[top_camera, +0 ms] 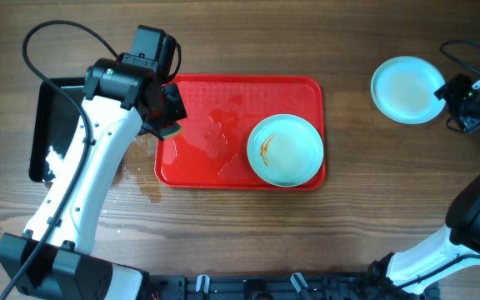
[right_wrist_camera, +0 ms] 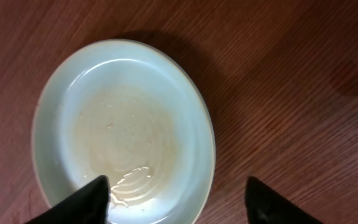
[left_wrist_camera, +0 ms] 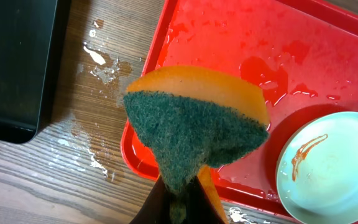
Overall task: Clean dirty plates on tray and stack at the side
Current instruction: 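Carry the plate right and stack it on the cleaned plate, then return the right gripper and grip the rim of the last white plate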
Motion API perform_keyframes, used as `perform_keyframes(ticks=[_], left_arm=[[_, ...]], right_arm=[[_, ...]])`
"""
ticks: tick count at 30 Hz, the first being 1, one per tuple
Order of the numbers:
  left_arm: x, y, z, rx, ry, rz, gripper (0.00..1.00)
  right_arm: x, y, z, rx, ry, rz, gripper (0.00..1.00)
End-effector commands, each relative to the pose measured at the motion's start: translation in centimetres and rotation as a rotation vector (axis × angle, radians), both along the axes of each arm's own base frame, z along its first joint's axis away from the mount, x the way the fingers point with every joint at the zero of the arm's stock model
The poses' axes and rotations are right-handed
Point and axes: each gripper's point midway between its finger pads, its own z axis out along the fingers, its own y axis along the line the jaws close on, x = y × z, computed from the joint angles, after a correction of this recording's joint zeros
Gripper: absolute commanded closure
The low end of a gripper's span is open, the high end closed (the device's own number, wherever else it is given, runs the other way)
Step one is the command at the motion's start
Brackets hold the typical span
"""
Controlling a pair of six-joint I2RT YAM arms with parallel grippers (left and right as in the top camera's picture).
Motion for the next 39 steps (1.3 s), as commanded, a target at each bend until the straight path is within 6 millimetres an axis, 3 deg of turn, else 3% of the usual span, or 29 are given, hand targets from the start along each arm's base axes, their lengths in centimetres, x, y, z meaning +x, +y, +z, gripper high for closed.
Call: perform_keyframes(ticks=[1,5,6,7,10,14,18,22,23,28,34,39], left_arm=[[0.1,-0.1,0.0,-0.001,-0.002,-0.015,0.96],[0.2,-0.1,0.0,-0.002,-0.006,-0.015,0.96],[0.2,-0.1,0.0,-0.003,-0.008,-0.015,0.96],[0.3,-0.1,0.0,-0.003,-0.009,-0.015,0.96],[0.5,-0.2,0.1,-0.006,-0.018,-0.014,0.96],[0.6,-0.2,0.1,-0.007,-0.022,-0.014,0.96],[0.6,-0.2,0.1,-0.007,-0.021,-0.015,0.96],[0.4,-0.2,0.1,-0.005,-0.016,-0.014,0.96],[0.4,-0.1,0.1,-0.005,-0.015,-0.015,0.96],[0.3,-0.1,0.1,-0.004,-0.012,-0.015,0.96],[0.2,-0.1,0.0,-0.003,-0.008,-0.015,0.96],[0.2,-0.1,0.0,-0.003,-0.008,-0.015,0.96]], right_arm=[[0.6,1.4,0.1,0.046,-0.031,0.064,0.24],[1.6,4.6,2.3,0.163,-0.126,0.166,0.23],[1.8,6.0,3.0,0.206,-0.148,0.201,0.23],[1.7,8.8,4.2,0.298,-0.176,0.266,0.23],[1.0,13.1,5.3,0.397,-0.165,0.362,0.26],[-1.2,20.2,4.7,0.385,-0.058,0.626,0.35],[-4.2,24.6,2.1,0.249,0.17,0.755,0.36],[-6.8,25.9,0.1,0.052,0.38,0.704,0.48],[-7.7,26.0,-0.5,-0.003,0.435,0.672,0.58],[-11.3,27.7,-2.7,-0.028,0.556,0.635,0.6],[-13.0,28.6,-4.5,0.051,0.584,0.634,0.6],[-12.8,29.7,-5.3,0.11,0.543,0.649,0.67]])
